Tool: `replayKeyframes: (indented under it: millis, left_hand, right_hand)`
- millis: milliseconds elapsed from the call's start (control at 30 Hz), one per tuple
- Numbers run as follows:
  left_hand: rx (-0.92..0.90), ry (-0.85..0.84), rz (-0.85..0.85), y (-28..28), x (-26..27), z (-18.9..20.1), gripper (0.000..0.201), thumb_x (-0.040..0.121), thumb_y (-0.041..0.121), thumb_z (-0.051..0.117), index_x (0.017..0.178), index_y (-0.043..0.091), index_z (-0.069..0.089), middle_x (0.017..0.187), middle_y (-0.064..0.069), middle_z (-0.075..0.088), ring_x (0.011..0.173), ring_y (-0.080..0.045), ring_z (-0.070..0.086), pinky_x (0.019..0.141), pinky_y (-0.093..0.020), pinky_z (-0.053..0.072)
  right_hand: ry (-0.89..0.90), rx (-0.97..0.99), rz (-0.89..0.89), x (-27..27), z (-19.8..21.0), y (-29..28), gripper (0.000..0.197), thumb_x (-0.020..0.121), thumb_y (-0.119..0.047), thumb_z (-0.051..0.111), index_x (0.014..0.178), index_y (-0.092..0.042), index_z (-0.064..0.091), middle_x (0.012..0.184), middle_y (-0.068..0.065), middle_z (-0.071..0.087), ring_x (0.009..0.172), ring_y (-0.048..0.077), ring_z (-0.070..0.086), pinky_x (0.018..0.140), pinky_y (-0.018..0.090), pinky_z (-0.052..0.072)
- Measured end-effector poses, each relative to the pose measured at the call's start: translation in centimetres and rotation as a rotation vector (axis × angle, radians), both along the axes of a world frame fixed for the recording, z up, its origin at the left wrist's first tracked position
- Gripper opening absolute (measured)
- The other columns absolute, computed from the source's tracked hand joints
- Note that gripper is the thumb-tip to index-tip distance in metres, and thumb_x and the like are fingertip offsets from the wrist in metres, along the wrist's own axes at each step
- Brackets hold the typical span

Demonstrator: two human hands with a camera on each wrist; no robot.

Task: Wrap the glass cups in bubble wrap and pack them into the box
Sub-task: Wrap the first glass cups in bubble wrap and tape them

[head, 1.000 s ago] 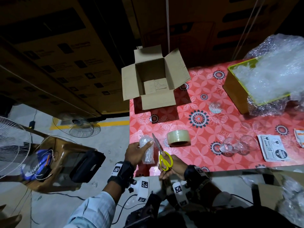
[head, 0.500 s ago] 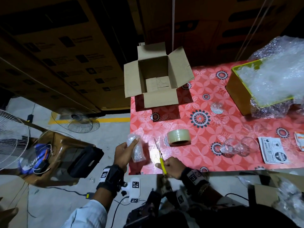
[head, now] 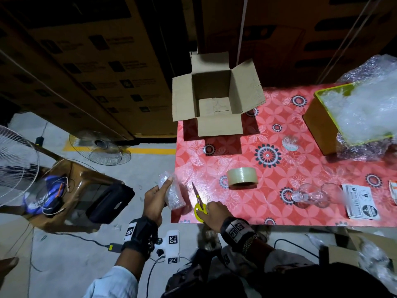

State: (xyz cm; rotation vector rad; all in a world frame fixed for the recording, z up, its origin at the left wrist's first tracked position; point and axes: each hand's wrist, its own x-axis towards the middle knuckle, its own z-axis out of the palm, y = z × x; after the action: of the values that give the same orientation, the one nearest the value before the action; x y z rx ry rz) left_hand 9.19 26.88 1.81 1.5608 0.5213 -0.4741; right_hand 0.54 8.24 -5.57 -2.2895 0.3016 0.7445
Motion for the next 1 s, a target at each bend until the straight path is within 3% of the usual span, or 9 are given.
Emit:
replayKeyframes:
  millis: [100, 200, 400, 467, 567, 667, 800, 933, 1000]
  left_hand:
    - [-0.015, 0.014, -0.01, 0.2, -0.2, -0.5, 0.054, 0.084, 0.046, 0.08, 0.101, -0.004, 0.073, 0.097, -0.018, 0.075, 0.088, -0.03, 0.07, 0.085, -0.044, 0.058]
    - [-0.034, 0.021, -0.044, -0.2, -0.5, 0.0, 0.038, 0.094, 0.035, 0.073, 0.108, 0.0, 0.076, 0.102, -0.016, 0.078, 0.086, -0.027, 0.074, 0.077, -0.037, 0.059]
    - [-0.133, 0.061, -0.085, -0.6, -0.9, 0.0, 0.039, 0.1, 0.034, 0.063, 0.122, 0.003, 0.073, 0.113, -0.018, 0.076, 0.105, -0.035, 0.073, 0.089, -0.041, 0.06]
    - [-0.191, 0.071, -0.076, -0.8, -1.0, 0.2, 0.039, 0.103, 0.031, 0.058, 0.126, 0.002, 0.07, 0.115, -0.02, 0.075, 0.102, -0.032, 0.074, 0.08, -0.037, 0.062]
    - [-0.295, 0.118, -0.082, -1.1, -1.1, 0.4, 0.037, 0.104, 0.026, 0.054, 0.127, -0.001, 0.067, 0.118, -0.023, 0.073, 0.097, -0.031, 0.074, 0.072, -0.034, 0.062]
    - [-0.364, 0.17, -0.094, -1.7, -1.3, 0.5, 0.033, 0.103, 0.022, 0.054, 0.123, -0.002, 0.065, 0.109, -0.021, 0.073, 0.087, -0.029, 0.075, 0.071, -0.037, 0.063]
    - [-0.329, 0.138, -0.135, -2.7, -1.3, -0.3, 0.06, 0.087, 0.028, 0.08, 0.132, -0.005, 0.06, 0.118, -0.026, 0.069, 0.096, -0.035, 0.071, 0.075, -0.041, 0.062]
    - [-0.342, 0.151, -0.159, -4.2, -1.5, -0.3, 0.071, 0.074, 0.026, 0.09, 0.123, -0.016, 0.058, 0.11, -0.043, 0.064, 0.092, -0.047, 0.061, 0.084, -0.059, 0.05]
    - [-0.353, 0.14, -0.173, -5.1, -1.6, -0.3, 0.075, 0.067, 0.017, 0.091, 0.123, -0.018, 0.057, 0.102, -0.041, 0.065, 0.09, -0.048, 0.062, 0.088, -0.066, 0.048]
  right_hand:
    - [-0.054, -0.083, 0.066, 1.1, 0.9, 1.0, 0.043, 0.101, -0.053, 0.047, 0.099, -0.012, 0.059, 0.11, 0.015, 0.063, 0.101, 0.035, 0.061, 0.081, 0.038, 0.049]
    - [-0.092, -0.173, 0.117, 2.4, 1.2, 2.2, 0.041, 0.104, -0.043, 0.046, 0.112, -0.006, 0.064, 0.112, 0.019, 0.066, 0.105, 0.038, 0.063, 0.085, 0.041, 0.05]
    - [-0.069, -0.307, 0.152, 2.6, 1.0, 3.4, 0.033, 0.097, -0.018, 0.045, 0.128, -0.008, 0.052, 0.112, 0.014, 0.07, 0.101, 0.036, 0.068, 0.077, 0.037, 0.046]
    - [-0.061, -0.326, 0.175, 2.4, 1.2, 3.3, 0.038, 0.094, -0.016, 0.046, 0.131, -0.009, 0.048, 0.111, 0.013, 0.071, 0.1, 0.035, 0.068, 0.074, 0.036, 0.041]
    - [-0.053, -0.285, 0.194, 2.0, 2.2, 2.4, 0.03, 0.097, -0.023, 0.049, 0.124, -0.012, 0.053, 0.113, 0.013, 0.069, 0.101, 0.035, 0.067, 0.078, 0.037, 0.045]
    - [-0.076, -0.184, 0.067, 1.4, 4.0, 0.3, 0.021, 0.099, -0.033, 0.047, 0.102, -0.016, 0.059, 0.102, 0.008, 0.07, 0.093, 0.032, 0.067, 0.082, 0.038, 0.053]
    - [-0.141, -0.062, -0.13, 0.4, 6.1, -3.1, 0.02, 0.096, -0.038, 0.056, 0.083, -0.023, 0.057, 0.086, -0.004, 0.07, 0.078, 0.021, 0.063, 0.07, 0.03, 0.048]
    - [-0.208, 0.054, -0.209, -0.9, 6.6, -5.2, 0.024, 0.091, -0.035, 0.063, 0.078, -0.016, 0.059, 0.07, -0.001, 0.067, 0.068, 0.018, 0.062, 0.066, 0.034, 0.052]
    - [-0.237, 0.106, -0.231, -1.6, 6.5, -5.9, 0.023, 0.09, -0.034, 0.067, 0.077, -0.016, 0.061, 0.069, 0.001, 0.066, 0.061, 0.011, 0.056, 0.062, 0.032, 0.05]
